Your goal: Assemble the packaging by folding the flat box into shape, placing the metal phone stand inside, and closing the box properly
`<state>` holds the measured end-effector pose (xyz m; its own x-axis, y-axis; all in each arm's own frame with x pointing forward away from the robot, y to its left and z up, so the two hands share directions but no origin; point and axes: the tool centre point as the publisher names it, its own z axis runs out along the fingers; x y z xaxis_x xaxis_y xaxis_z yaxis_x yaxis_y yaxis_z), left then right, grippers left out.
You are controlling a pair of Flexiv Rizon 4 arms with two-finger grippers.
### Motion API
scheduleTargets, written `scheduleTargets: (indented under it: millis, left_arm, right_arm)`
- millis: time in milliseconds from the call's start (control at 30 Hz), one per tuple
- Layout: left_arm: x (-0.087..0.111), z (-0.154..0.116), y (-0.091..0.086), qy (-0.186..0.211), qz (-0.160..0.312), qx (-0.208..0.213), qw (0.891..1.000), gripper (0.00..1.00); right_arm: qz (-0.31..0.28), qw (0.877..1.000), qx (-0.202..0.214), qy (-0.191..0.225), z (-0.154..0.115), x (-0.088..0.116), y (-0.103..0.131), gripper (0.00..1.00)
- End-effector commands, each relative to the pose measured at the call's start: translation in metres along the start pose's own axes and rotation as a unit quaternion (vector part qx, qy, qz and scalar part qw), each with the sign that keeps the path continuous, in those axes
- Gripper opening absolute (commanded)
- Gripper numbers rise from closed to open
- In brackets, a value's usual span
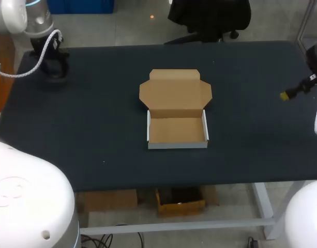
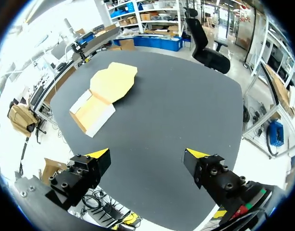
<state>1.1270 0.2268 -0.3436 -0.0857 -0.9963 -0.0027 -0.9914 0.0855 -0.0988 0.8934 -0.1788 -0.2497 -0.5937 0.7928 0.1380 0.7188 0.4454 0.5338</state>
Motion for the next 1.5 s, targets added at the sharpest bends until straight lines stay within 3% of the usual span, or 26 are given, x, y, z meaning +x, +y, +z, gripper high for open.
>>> scheduleTargets:
  millis: [33,267,500,733,1100,1300,1500]
  left_arm:
    - [0.01,-0.01,0.014,-0.008,0.009,0.05,0.999,0.0]
    - [0.022,-0.022,0.026,-0.009,0.03,0.056,0.998,0.0]
    - [0.033,-0.031,0.037,-0.012,0.045,0.063,0.997,0.0]
    - [0.042,-0.036,0.043,-0.016,0.053,0.07,0.996,0.0]
    - [0.051,-0.048,0.052,-0.017,0.062,0.081,0.995,0.0]
    - [0.056,-0.051,0.056,-0.019,0.066,0.083,0.994,0.0]
    - [0.059,-0.052,0.058,-0.019,0.068,0.084,0.994,0.0]
  right_arm:
    - [-0.129,0.987,-0.052,0.083,0.004,-0.001,-0.002,1.0]
    - [-0.22,0.962,-0.079,0.139,0.014,0.007,0.006,1.0]
    - [-0.301,0.928,-0.056,0.211,0.026,0.024,0.012,1.0]
    - [-0.34,0.905,-0.038,0.255,0.033,0.042,0.008,1.0]
    - [-0.36,0.892,0.023,0.274,0.065,0.058,0.004,1.0]
    - [-0.368,0.888,0.029,0.273,0.075,0.067,0.007,1.0]
    - [-0.367,0.895,0.031,0.25,0.078,0.074,0.01,1.0]
